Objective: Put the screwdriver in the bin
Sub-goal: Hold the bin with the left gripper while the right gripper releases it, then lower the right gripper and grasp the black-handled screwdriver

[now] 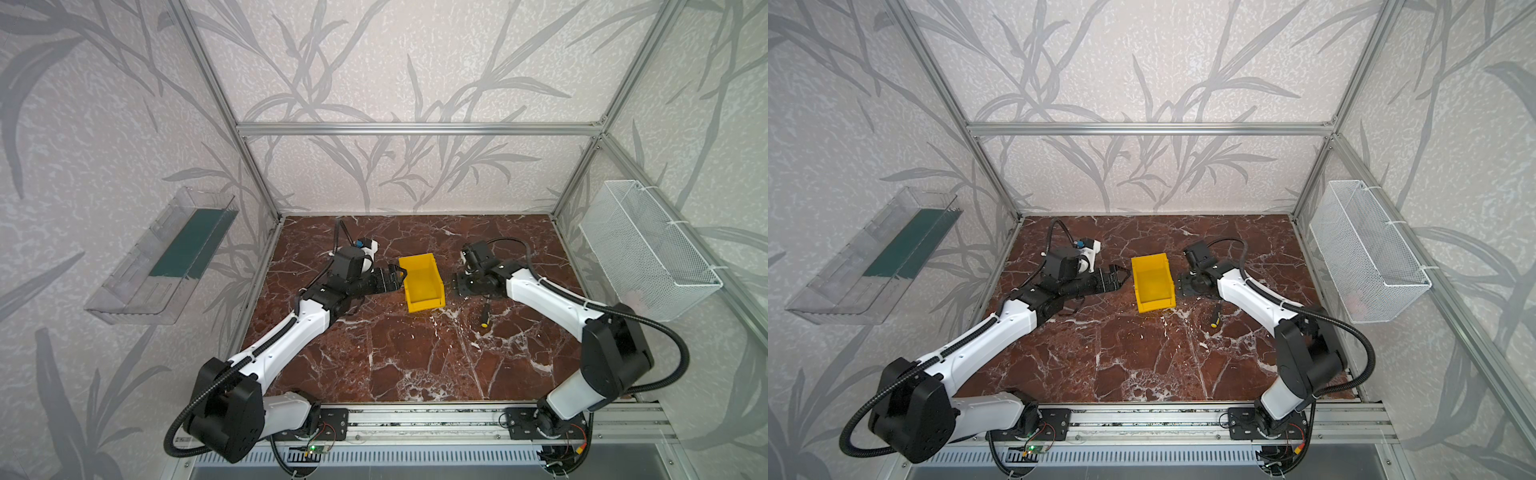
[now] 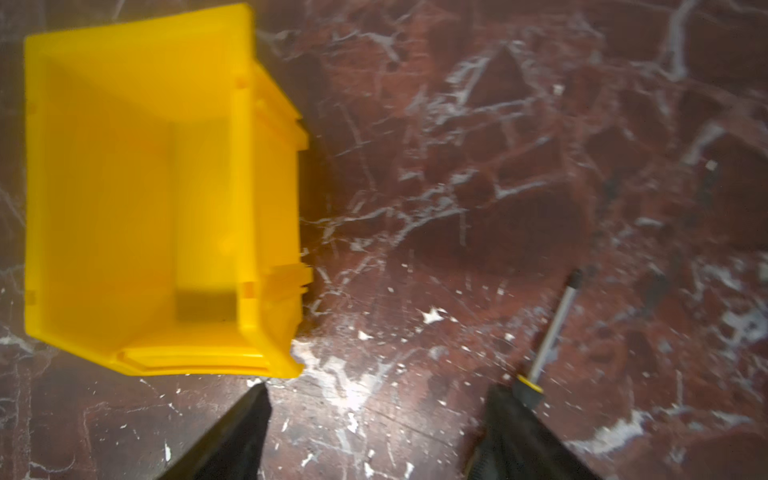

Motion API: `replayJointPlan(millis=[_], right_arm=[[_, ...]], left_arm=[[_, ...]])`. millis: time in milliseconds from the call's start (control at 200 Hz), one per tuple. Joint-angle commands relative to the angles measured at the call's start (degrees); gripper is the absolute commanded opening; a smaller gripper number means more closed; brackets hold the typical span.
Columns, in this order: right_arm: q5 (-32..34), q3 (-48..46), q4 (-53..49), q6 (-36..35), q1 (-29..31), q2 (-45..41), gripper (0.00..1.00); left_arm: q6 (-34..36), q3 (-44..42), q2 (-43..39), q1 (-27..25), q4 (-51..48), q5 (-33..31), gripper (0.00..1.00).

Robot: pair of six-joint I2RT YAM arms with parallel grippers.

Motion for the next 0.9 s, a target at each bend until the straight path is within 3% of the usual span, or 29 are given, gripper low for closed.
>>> replayJointPlan(millis=[0,115,385,670,810,895], right_arm=[[-1.42,-5.98,-3.06,2.11,-4.82,-1.35,0.85],[-2.44,-10.48,-2.46,3.14,-8.25,-2.12,0.83],[-4.51,-13.77,1.84,4.83,-8.33,0.43,0.67],[-5.04,-11.85,1.98,4.25,-8.34,4.11,0.39],[-4.17,-11.29,0.43,2.18,-8.20,2.80,0.14],[-3.33,-9.43,-1.45,-2.14,-7.10,0.46,0.10]], left_arm=[[-0.32,1.15,1.45,-1.50,2.53,3.80,0.99],[-1.22,1.08,2.55,-2.70,4.56,6.73,0.99],[-1.16,1.39,3.02,-2.88,4.54,7.14,0.99],[-0.82,1.30,2.86,-2.86,4.18,6.73,0.99],[-1.03,1.41,2.99,-2.86,4.27,6.70,0.99],[-0.98,1.52,3.27,-2.81,3.74,6.44,0.99]])
